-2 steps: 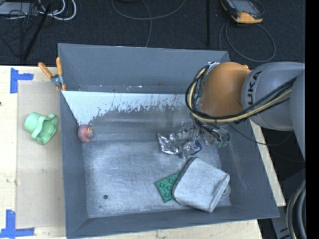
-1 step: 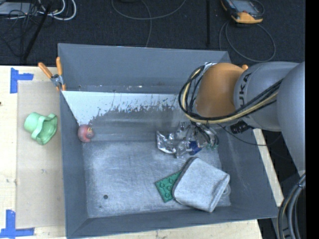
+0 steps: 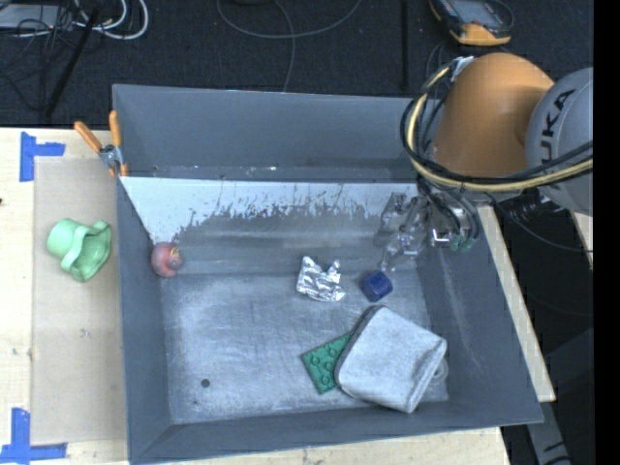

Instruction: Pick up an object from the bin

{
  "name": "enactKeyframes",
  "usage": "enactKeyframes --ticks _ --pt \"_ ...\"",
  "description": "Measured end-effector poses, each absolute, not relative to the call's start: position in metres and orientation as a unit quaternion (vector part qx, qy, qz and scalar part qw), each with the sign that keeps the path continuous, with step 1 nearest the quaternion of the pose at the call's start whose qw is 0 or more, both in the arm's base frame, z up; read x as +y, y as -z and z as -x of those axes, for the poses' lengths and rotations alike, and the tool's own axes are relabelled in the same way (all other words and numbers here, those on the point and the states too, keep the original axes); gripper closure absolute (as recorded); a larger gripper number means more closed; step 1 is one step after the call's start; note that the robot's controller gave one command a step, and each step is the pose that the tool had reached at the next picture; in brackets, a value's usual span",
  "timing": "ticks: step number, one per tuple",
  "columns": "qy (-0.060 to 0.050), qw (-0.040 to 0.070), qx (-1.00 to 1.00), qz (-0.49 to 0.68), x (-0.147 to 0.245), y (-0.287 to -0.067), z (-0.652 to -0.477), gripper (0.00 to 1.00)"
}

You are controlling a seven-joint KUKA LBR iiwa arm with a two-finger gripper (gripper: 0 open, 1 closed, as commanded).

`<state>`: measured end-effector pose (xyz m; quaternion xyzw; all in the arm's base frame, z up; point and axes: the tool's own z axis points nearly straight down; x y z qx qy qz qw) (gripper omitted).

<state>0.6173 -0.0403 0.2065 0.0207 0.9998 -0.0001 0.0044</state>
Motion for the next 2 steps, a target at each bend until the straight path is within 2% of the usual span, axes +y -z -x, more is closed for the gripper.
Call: enactKeyframes --ticks 1,2 --pt "0.0 0.001 1.0 -0.02 -0.04 -0.201 -0.616 0.0" --pt "-0.002 0.007 1.0 -0.013 -0.018 -0.084 -0.584 0.0"
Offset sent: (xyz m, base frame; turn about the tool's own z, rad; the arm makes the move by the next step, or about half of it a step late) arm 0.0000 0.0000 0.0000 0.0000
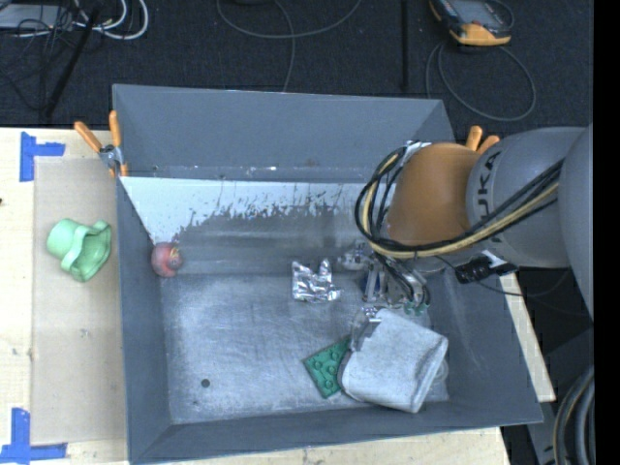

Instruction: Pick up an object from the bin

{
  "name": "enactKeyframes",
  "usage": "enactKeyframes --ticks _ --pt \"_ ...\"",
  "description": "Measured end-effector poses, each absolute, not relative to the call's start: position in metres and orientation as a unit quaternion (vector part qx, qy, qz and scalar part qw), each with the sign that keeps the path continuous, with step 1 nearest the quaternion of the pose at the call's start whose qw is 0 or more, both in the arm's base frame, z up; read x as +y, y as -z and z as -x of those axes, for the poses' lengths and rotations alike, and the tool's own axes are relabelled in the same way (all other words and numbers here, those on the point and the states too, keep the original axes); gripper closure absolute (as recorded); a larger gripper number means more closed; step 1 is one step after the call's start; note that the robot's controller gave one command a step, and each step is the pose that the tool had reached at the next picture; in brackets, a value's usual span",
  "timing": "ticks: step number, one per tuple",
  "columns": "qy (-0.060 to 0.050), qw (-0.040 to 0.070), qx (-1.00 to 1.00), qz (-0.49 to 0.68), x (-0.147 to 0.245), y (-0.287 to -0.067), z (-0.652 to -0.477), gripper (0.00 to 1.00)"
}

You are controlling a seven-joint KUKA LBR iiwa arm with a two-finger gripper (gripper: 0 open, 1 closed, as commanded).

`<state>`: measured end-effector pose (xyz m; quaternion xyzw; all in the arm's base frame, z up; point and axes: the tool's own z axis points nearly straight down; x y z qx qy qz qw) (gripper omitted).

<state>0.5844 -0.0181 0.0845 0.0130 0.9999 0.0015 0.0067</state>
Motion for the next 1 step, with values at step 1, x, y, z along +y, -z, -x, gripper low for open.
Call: enactKeyframes --ticks 1 --pt "0.003 -0.001 0.999 0.051 0.0336 -0.0738 -0.6163 0.0"
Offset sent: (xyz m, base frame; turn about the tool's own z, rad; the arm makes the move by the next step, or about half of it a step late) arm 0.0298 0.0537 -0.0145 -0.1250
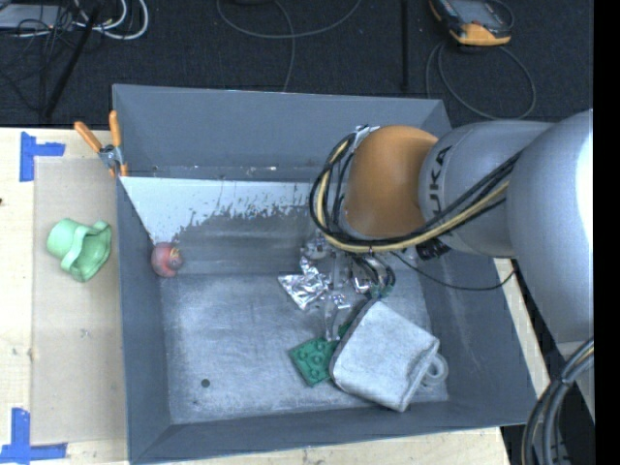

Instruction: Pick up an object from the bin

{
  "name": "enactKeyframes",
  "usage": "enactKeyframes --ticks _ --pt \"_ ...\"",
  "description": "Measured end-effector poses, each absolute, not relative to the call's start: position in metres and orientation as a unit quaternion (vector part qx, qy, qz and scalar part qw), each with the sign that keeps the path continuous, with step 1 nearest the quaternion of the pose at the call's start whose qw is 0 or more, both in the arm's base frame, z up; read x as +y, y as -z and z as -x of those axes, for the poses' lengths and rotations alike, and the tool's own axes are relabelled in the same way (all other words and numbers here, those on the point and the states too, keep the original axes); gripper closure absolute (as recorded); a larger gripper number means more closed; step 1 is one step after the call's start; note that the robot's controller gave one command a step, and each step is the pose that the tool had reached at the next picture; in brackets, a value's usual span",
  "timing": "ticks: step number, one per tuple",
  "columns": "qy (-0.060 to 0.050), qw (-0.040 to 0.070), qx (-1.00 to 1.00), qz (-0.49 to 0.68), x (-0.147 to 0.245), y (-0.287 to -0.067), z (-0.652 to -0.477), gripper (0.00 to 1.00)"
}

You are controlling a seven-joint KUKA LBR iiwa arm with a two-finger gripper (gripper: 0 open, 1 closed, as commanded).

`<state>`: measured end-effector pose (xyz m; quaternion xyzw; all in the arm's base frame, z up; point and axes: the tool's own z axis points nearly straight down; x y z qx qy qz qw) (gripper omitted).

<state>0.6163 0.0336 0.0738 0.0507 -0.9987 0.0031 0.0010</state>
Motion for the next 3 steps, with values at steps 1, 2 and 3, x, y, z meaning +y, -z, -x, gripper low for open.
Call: enactKeyframes --ticks 1,2,3 --pt "0.0 -0.003 -0.999 -0.049 0.036 -0.078 -0.619 1.0" --pt "0.0 -0.005 -0.999 -0.049 0.036 -0.074 -0.618 0.0" --pt "0.0 -0.008 -0.99 -0.141 0.038 -0.074 -0.557 0.0"
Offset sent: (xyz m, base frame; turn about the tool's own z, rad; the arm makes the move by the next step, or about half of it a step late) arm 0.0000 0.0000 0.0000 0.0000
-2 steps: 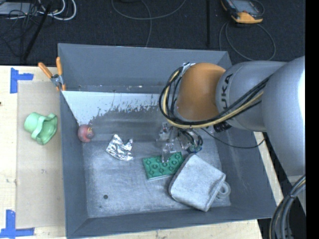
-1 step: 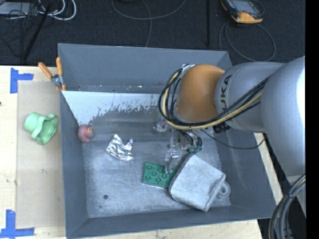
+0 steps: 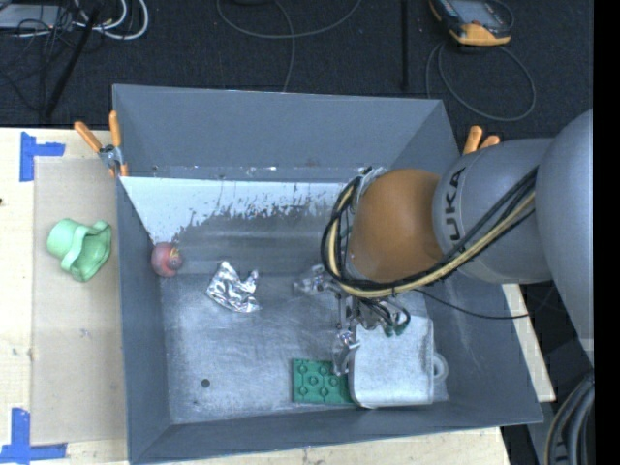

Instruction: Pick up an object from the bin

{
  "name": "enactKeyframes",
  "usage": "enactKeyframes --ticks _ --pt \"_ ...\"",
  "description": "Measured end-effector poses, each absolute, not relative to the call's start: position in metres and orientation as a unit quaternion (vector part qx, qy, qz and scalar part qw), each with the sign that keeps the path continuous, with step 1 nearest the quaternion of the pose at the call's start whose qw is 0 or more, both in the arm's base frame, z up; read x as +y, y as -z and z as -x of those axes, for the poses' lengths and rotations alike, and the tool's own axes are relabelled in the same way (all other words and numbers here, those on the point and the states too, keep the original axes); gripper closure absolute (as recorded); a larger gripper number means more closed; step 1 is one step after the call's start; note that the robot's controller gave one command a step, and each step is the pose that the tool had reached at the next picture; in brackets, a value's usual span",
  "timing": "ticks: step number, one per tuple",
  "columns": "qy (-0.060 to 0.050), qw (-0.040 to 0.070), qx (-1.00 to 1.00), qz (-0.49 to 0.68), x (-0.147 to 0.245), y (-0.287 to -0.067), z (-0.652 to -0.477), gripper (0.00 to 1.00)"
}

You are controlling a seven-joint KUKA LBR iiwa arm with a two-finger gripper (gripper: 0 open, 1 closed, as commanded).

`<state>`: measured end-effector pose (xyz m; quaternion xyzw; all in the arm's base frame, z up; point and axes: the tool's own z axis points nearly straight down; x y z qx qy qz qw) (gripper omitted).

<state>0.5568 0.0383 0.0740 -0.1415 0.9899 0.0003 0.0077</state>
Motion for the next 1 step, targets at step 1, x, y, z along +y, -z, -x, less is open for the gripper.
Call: enactKeyframes --ticks 1 --pt "0.0 -0.002 0.982 0.189 0.0198 -0.1376 -0.483 0.0"
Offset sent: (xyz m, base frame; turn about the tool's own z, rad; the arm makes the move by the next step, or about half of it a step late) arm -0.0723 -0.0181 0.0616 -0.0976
